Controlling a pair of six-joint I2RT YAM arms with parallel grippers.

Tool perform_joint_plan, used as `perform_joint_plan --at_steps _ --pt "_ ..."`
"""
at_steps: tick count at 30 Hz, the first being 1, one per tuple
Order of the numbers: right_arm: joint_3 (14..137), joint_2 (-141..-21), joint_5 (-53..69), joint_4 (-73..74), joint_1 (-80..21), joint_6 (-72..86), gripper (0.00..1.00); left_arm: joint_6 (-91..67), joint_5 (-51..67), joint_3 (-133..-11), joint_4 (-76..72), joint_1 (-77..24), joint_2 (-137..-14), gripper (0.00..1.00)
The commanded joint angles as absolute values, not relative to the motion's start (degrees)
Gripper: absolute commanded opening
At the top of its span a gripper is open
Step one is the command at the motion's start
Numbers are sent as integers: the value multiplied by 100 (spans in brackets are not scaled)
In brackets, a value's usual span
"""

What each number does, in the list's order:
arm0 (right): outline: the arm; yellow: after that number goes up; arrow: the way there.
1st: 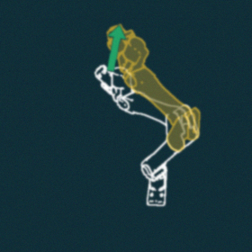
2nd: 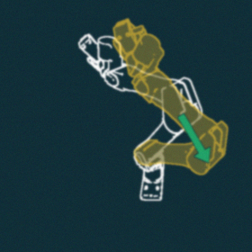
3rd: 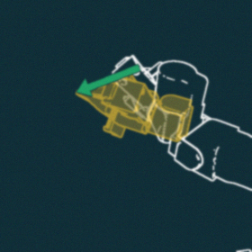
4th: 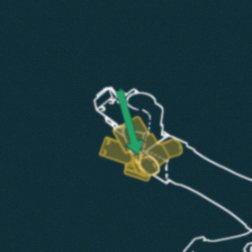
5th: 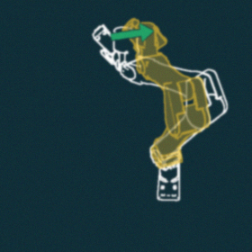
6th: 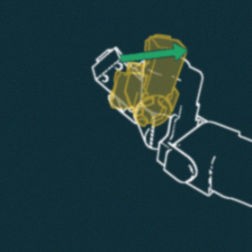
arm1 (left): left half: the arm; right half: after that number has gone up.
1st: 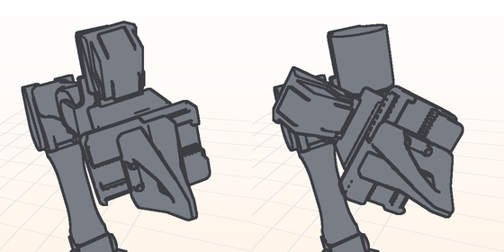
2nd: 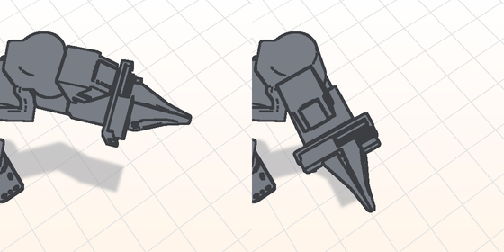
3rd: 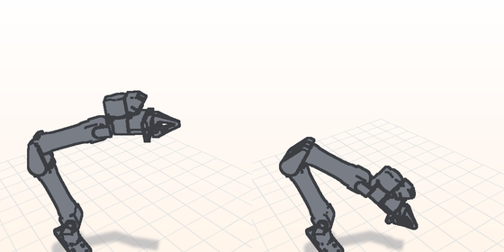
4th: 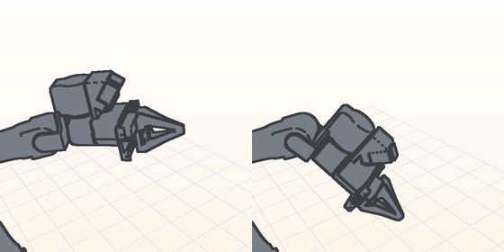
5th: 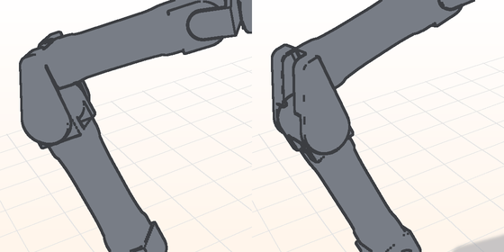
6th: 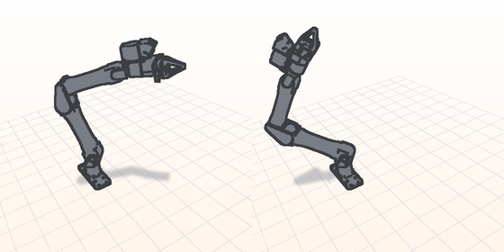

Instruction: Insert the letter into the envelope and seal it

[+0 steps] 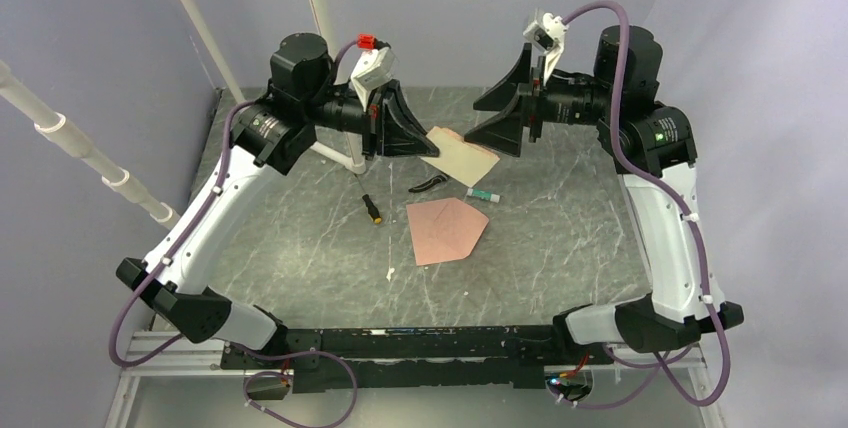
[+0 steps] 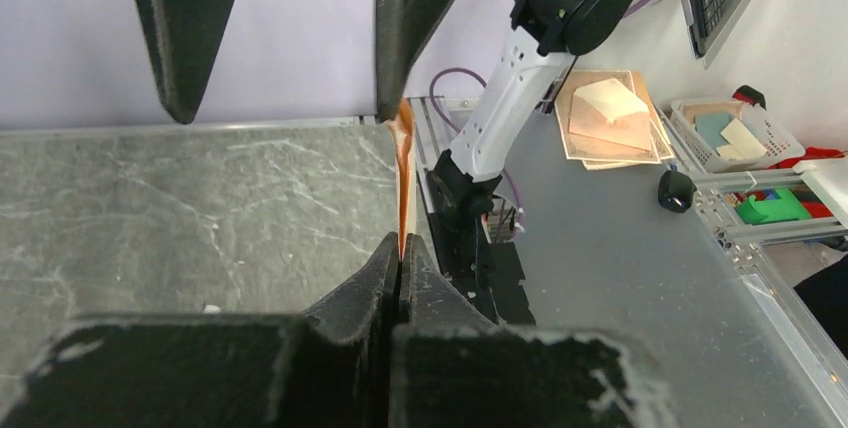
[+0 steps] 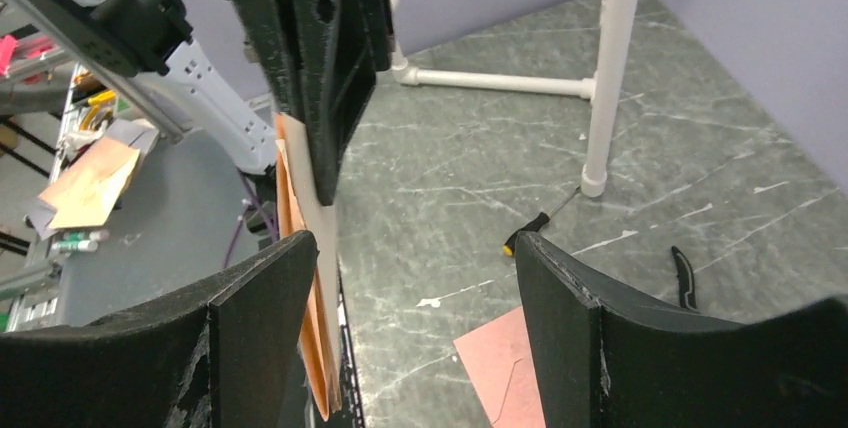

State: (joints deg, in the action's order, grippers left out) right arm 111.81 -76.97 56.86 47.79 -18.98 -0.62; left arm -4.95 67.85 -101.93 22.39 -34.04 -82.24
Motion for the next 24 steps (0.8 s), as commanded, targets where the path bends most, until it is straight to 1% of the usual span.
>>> perform_joint_plan --at_steps 1,4,6,9,13,16,18,20,21,23,24 --pt "11294 -7599 6078 5146 -1951 -395 78 -89 6819 -10430 2553 -3403 -8291 3" --pt "11191 -7506 5796 4882 -1949 -172 81 157 6659 -10474 2743 -3404 -8314 2" --pt "10885 -7293 5584 4327 -1947 166 84 331 6518 -10523 2963 -3401 -8351 2" --pt "10497 -7072 5950 3659 -1951 417 88 452 6379 -10588 3167 -3402 -8383 3" --pt "10258 -7056 6211 3851 -1951 102 93 386 6437 -10562 3070 -3402 -8363 2" --pt "10389 -7260 6326 4286 -1972 -149 92 303 6483 -10515 2940 -3401 -8350 2" --pt "10458 -7373 6296 4447 -2022 -214 89 275 6502 -10516 2910 -3404 -8364 3" --pt "10564 -7486 6199 4653 -2074 -333 83 293 6493 -10536 2943 -3402 -8382 2" --pt "10631 -7528 6163 4802 -2101 -387 79 306 6481 -10545 2960 -3406 -8392 3" --pt "10730 -7607 6164 4941 -2129 -474 68 321 6463 -10556 2971 -3404 -8394 2" --pt "10756 -7627 6186 5005 -2139 -509 61 329 6449 -10553 2981 -3401 -8394 2"
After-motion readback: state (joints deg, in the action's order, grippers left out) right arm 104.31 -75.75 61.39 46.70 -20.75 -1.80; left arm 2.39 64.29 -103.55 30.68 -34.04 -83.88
